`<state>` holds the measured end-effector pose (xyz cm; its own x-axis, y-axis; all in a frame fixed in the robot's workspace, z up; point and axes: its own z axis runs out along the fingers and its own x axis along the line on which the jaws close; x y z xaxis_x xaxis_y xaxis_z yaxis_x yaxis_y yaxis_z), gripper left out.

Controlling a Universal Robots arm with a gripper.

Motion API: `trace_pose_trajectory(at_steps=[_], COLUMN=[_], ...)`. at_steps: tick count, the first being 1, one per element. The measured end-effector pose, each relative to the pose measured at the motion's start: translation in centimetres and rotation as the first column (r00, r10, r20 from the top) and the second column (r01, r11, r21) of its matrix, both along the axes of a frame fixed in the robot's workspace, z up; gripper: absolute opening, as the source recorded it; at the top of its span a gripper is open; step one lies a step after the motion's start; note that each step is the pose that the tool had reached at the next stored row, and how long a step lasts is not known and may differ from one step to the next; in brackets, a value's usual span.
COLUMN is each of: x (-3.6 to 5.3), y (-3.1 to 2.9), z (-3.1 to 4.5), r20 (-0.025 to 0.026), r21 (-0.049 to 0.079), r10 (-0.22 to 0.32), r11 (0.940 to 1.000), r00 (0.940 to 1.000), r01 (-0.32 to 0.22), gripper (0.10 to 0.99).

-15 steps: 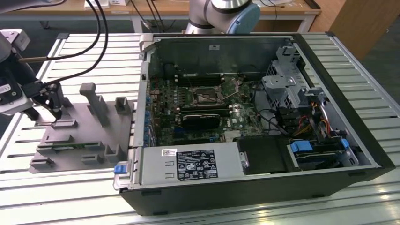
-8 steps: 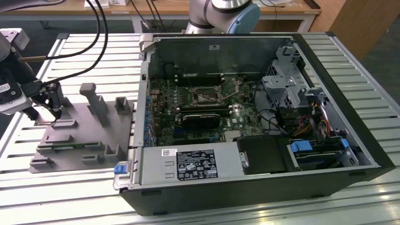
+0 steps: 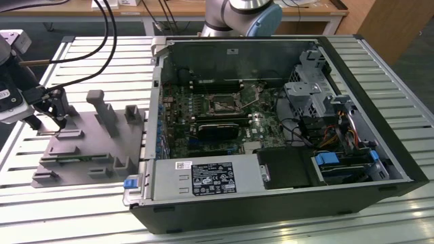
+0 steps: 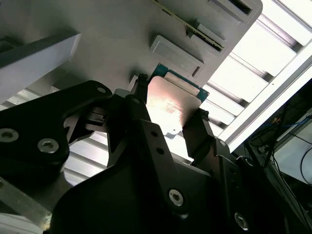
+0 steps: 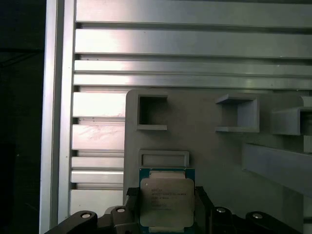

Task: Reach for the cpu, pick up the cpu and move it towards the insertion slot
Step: 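Pick up the cpu and move it towards the insertion slot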

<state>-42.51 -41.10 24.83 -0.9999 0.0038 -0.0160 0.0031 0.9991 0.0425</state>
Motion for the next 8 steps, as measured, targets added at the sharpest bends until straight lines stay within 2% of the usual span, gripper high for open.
trace_pose_trajectory(at_steps=[8], x=[0.0], y=[0.0], z=[0.21], r20=[-0.0001], r21=[0.0], r10=[0.0], r11=[1.0], r00=[1.0], r01=[0.0], gripper=[0.541])
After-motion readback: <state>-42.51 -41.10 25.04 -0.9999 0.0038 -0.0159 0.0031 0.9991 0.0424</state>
